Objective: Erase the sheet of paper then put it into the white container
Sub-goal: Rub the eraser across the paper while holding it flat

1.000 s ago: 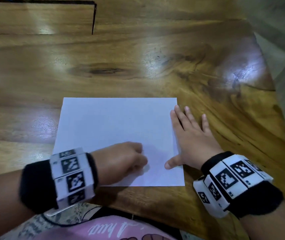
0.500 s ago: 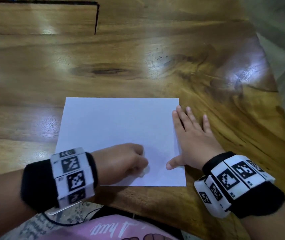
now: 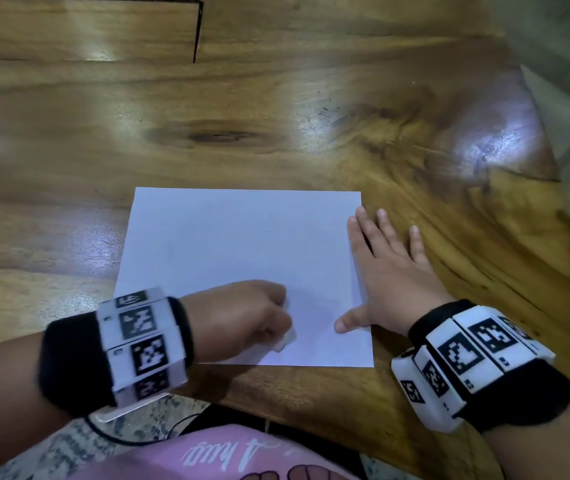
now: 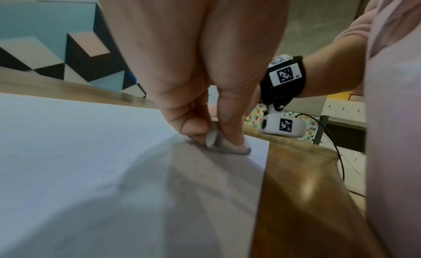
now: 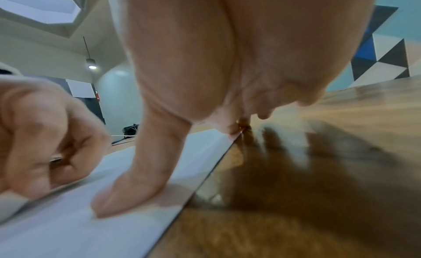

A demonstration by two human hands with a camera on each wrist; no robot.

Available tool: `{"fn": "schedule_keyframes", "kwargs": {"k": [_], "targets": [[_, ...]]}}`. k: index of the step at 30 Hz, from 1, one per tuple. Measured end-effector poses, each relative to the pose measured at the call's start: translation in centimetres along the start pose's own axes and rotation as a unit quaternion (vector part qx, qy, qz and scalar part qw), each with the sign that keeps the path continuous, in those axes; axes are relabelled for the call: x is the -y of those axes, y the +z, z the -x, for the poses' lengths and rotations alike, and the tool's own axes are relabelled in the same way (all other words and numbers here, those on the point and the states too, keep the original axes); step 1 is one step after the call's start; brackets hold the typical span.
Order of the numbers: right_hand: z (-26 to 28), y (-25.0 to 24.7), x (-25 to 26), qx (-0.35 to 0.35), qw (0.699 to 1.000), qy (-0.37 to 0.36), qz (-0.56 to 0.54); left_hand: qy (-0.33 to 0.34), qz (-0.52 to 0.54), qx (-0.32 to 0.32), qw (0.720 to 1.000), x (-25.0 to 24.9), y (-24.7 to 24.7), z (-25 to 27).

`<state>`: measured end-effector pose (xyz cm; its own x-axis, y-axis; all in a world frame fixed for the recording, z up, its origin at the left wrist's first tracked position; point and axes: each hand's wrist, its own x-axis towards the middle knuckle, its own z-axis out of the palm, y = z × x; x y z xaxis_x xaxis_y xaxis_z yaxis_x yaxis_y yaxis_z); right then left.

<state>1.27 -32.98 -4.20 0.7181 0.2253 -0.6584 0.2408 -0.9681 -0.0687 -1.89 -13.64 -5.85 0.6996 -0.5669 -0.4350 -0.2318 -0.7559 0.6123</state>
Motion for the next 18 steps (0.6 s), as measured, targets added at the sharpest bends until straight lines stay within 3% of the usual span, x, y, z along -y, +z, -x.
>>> {"fn": "schedule_keyframes", "kwargs": {"k": [2,5,7,11,16,18], "targets": [[0.1,0.0,0.0,-0.007,1.000,0.001,-0.002,0.008,0.015,0.003,1.000,0.6,-0.1,1.0],[0.6,0.1,0.1,-0.031,0.999,-0.010,0.010,-0.036,0.074,-0.010,0.997,0.4,-0.2,1.5],[0.9,0.3,0.0,-0.039,0.999,-0.026,0.022,-0.008,-0.005,0.017,1.000,0.7,-0.4,1.6],[0.8,0.9,-0.6,-0.015,0.999,-0.042,0.001,0.034,-0.056,0.049,0.997,0.0,-1.3,0.1],[0.5,1.2,-0.9,-0.016,0.999,-0.045,-0.017,0.037,-0.040,-0.071,0.996,-3.6,-3.1,-4.9],[0.4,1.2,-1.0,-0.016,0.998,-0.048,-0.022,0.040,-0.047,-0.072,0.995,-4.7,-2.7,-6.3]]}}
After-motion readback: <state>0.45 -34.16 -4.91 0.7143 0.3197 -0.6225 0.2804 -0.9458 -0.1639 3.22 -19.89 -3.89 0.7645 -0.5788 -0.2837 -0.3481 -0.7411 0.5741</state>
